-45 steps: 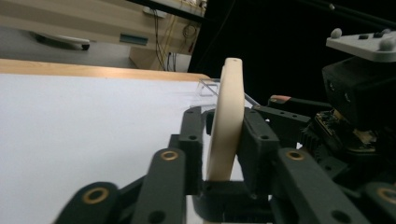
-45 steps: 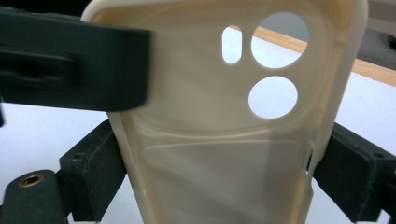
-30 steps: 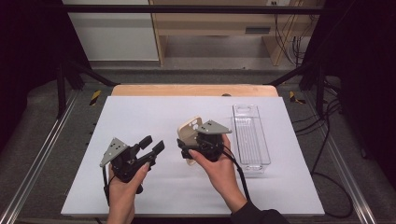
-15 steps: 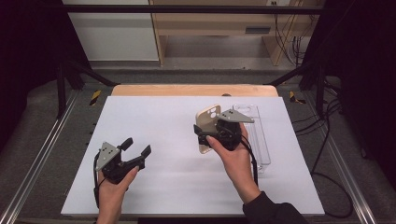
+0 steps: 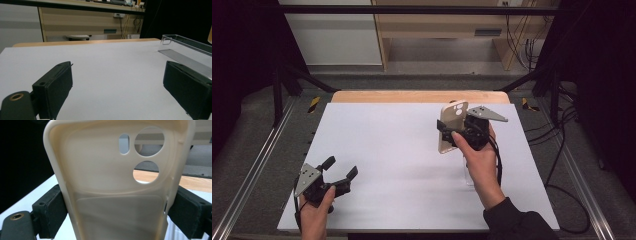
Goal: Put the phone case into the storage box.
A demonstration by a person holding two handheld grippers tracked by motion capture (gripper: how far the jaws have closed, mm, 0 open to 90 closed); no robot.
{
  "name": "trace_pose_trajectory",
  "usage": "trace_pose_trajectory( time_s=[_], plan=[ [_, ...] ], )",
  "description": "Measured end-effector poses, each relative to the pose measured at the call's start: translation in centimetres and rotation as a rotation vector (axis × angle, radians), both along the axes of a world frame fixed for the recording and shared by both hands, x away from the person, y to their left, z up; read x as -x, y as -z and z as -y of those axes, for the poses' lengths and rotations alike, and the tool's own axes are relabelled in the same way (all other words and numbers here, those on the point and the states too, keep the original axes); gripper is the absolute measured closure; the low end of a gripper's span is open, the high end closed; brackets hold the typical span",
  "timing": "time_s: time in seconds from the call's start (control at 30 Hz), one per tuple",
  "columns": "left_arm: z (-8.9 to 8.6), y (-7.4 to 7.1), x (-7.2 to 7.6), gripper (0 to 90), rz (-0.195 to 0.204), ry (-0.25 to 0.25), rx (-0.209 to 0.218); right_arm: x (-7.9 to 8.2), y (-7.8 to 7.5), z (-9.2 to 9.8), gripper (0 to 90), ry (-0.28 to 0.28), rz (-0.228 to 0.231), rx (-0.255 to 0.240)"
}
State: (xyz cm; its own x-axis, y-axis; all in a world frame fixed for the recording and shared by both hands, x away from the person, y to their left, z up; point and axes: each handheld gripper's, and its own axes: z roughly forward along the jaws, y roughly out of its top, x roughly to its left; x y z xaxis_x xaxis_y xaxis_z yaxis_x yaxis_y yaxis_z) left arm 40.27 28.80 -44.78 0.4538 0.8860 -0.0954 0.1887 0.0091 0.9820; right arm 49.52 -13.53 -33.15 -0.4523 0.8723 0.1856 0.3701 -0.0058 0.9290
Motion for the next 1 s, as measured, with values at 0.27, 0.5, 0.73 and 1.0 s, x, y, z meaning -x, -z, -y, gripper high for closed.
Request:
trace_pose_trajectory(
  time_s=[0.27,0.5,0.73,1.0],
  plan=[
    [-0.2,0.2,0.1,5.8,0.023,0.001,-0.006,-2.0,-1.7,2.4,11.8,0.068,0.016,-0.009],
    [-0.4,0.4,0.0,5.6,0.016,0.000,0.004,-3.6,-2.4,3.9,11.9,0.129,0.035,0.026],
    [-0.3,0.6,-0.5,4.8,0.013,0.020,-0.018,-4.6,-2.0,5.9,11.9,0.191,0.034,0.027],
    [-0.3,0.8,-0.9,4.8,0.002,0.035,-0.013,-5.7,-1.1,7.6,11.9,0.273,0.023,0.039]
  ],
)
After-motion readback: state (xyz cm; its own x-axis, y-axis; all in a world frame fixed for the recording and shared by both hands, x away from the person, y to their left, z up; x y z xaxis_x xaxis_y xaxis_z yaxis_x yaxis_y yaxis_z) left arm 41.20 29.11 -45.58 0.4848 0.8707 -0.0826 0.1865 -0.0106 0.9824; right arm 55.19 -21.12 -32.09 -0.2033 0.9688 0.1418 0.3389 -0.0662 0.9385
